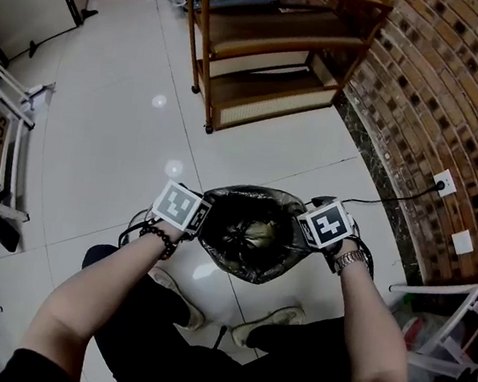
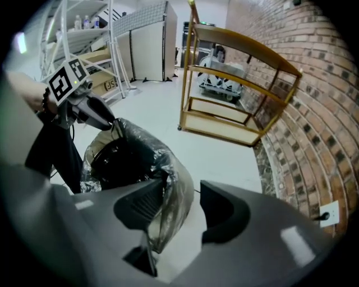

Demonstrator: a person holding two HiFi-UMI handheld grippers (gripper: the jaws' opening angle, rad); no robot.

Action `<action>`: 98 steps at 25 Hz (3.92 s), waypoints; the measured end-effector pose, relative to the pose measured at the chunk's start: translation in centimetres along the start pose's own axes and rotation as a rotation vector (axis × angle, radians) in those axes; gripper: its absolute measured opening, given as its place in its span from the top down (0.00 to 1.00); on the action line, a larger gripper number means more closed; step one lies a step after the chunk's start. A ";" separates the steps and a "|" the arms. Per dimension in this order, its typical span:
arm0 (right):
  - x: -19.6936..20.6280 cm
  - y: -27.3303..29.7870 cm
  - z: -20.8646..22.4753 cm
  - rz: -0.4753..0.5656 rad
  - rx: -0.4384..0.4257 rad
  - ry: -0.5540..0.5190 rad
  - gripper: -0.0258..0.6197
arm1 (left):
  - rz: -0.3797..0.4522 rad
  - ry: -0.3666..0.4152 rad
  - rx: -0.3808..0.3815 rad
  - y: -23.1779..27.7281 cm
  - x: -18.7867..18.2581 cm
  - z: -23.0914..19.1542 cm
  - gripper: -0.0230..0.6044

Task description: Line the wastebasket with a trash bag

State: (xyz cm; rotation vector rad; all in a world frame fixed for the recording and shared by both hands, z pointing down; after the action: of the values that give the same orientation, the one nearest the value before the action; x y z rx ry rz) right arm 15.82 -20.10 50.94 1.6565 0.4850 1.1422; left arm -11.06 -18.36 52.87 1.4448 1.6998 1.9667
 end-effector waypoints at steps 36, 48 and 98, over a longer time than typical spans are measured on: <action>5.3 3.5 -1.5 0.000 -0.080 0.193 0.64 | -0.051 -0.025 0.049 3.1 2.3 -0.1 0.68; 7.8 6.4 -3.0 -0.062 -0.105 0.302 0.64 | -0.125 -0.074 0.085 6.1 5.0 1.0 0.69; 0.5 2.0 -0.1 0.159 0.037 0.019 0.64 | 0.023 -0.027 0.015 0.8 2.5 0.4 0.53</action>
State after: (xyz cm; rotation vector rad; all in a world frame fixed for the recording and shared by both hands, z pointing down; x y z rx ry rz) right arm 15.52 -20.46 52.90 1.7421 0.3934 1.2728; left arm -11.71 -16.78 54.87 1.4950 1.6974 1.9411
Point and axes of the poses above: the fingertips, and each gripper's own axes: y forward along the fingers, z to its right, x out of its underside, the point moved 6 cm from there along -y, backward along the fingers, and after that the axes turned 11 degrees about y, right-handed, at the moved point
